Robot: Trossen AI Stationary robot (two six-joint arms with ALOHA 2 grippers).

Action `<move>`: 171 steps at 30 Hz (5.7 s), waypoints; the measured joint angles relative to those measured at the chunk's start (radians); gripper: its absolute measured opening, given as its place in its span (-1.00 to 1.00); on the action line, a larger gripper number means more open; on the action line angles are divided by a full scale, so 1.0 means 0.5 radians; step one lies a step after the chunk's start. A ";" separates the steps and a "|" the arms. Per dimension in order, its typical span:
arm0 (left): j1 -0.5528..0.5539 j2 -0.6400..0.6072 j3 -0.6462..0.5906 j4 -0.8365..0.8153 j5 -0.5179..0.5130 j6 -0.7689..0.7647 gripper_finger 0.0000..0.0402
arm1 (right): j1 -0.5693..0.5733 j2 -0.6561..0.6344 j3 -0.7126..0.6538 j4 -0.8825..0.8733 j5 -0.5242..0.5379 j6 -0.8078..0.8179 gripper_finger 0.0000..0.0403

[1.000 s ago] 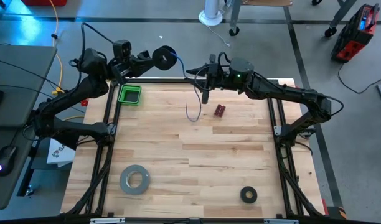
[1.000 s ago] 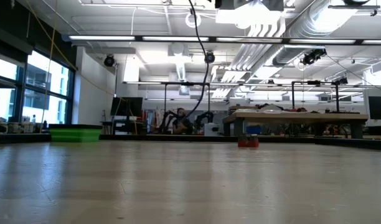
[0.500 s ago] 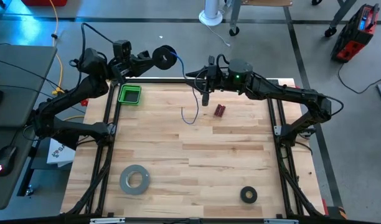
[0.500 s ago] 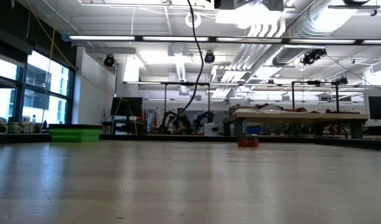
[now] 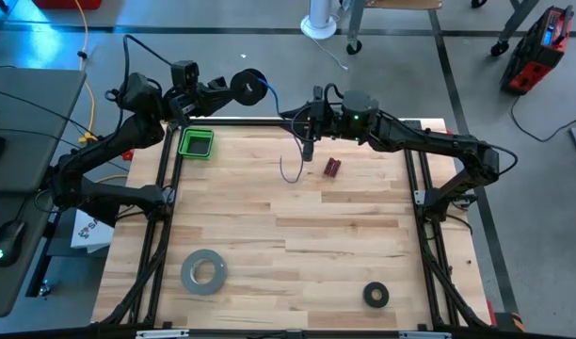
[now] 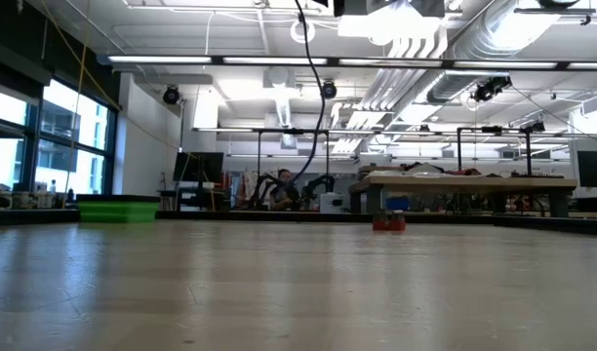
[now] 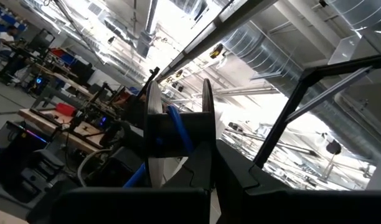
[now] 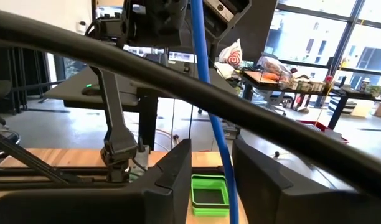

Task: Coil cords
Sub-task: Coil the blue wire onto the spool

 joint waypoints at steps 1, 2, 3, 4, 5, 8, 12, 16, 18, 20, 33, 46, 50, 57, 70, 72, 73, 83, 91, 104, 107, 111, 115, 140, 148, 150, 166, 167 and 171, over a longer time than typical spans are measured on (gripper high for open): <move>0.001 0.000 0.000 0.000 0.000 0.000 -1.00 | 0.000 -0.001 0.000 0.000 0.000 0.000 -0.50; 0.001 0.000 0.000 0.000 0.000 0.001 -1.00 | 0.000 -0.001 0.000 0.000 0.000 0.000 -0.52; 0.001 0.000 0.000 0.000 0.001 0.001 -1.00 | 0.000 -0.001 0.000 0.000 0.000 0.000 -0.55; 0.001 0.000 0.000 0.001 0.001 0.000 -1.00 | 0.000 -0.001 0.000 0.000 0.000 0.000 -0.57; 0.001 0.000 0.000 0.001 0.001 0.000 -1.00 | 0.000 -0.001 0.000 0.000 0.000 0.000 -0.59; 0.001 0.000 0.000 0.000 0.001 0.000 -1.00 | 0.000 -0.002 0.000 0.000 0.003 0.000 -0.66; 0.001 0.000 0.000 0.000 0.001 -0.002 -1.00 | 0.000 -0.003 0.000 0.001 0.008 0.049 -0.88; -0.010 0.005 0.000 0.002 -0.075 -0.066 -1.00 | 0.019 -0.003 -0.001 0.037 -0.015 0.119 -0.95; -0.040 0.031 0.000 0.012 -0.100 -0.134 -1.00 | 0.052 0.004 0.000 0.096 -0.022 0.143 -0.97; -0.061 0.064 0.000 0.004 -0.109 -0.236 -1.00 | 0.097 0.011 0.000 0.133 -0.031 0.142 -0.98; -0.214 0.327 0.000 0.407 -0.151 -0.713 -1.00 | 0.233 0.140 -0.001 0.456 -0.005 0.233 -1.00; -0.255 0.345 0.000 0.362 -0.090 -0.698 -1.00 | 0.281 0.141 -0.001 0.592 -0.005 0.277 -1.00; -0.228 0.339 0.000 0.346 -0.080 -0.648 -1.00 | 0.302 0.137 -0.001 0.592 -0.015 0.276 -1.00; -0.204 0.339 0.000 0.192 -0.086 -0.623 -1.00 | 0.314 0.134 -0.001 0.625 -0.015 0.304 -1.00; -0.194 0.339 0.000 0.086 -0.169 -0.580 -1.00 | 0.394 0.132 -0.001 0.530 -0.053 0.301 -1.00; -0.194 0.339 0.000 0.089 -0.197 -0.670 -1.00 | 0.394 0.131 -0.001 0.466 -0.053 0.302 -1.00; -0.194 0.339 0.000 0.088 -0.205 -0.724 -1.00 | 0.393 0.131 -0.001 0.434 -0.053 0.301 -1.00; -0.343 0.339 0.000 0.130 -0.321 -0.925 -1.00 | 0.356 0.131 -0.001 0.435 -0.005 0.317 -1.00; -0.445 0.339 0.000 0.133 -0.345 -0.993 -1.00 | 0.292 0.131 -0.001 0.462 0.094 0.439 -1.00; -0.514 0.333 0.000 0.119 -0.183 -0.997 -1.00 | 0.267 0.131 -0.001 0.521 0.092 0.354 -1.00; -0.515 0.312 0.000 0.094 -0.101 -1.021 -1.00 | 0.241 0.131 -0.001 0.529 0.092 0.352 -1.00; -0.513 0.237 0.000 -0.099 -0.038 -0.973 -1.00 | 0.202 0.131 -0.001 0.555 0.092 0.352 -1.00; -0.496 0.144 0.000 -0.302 -0.063 -0.842 -1.00 | 0.157 0.132 -0.001 0.631 0.056 0.359 -1.00; -0.235 -0.065 0.000 -1.012 0.040 -0.218 -1.00 | -0.087 0.048 -0.001 0.546 -0.227 0.369 -1.00; -0.082 -0.096 0.000 -1.061 -0.023 0.205 -1.00 | -0.103 -0.065 0.000 0.352 -0.238 0.361 -1.00; -0.057 -0.098 0.000 -1.054 -0.062 0.316 -1.00 | -0.102 -0.070 0.000 0.331 -0.238 0.368 -1.00; 0.078 -0.122 -0.001 -0.908 -0.097 0.594 -1.00 | -0.064 -0.069 0.002 0.272 -0.246 0.458 -0.99; 0.082 -0.123 -0.001 -0.905 -0.117 0.620 -1.00 | -0.064 -0.069 0.002 0.284 -0.247 0.464 -1.00; 0.082 -0.121 -0.001 -0.890 -0.197 0.692 -1.00 | -0.063 -0.069 0.002 0.293 -0.247 0.471 -1.00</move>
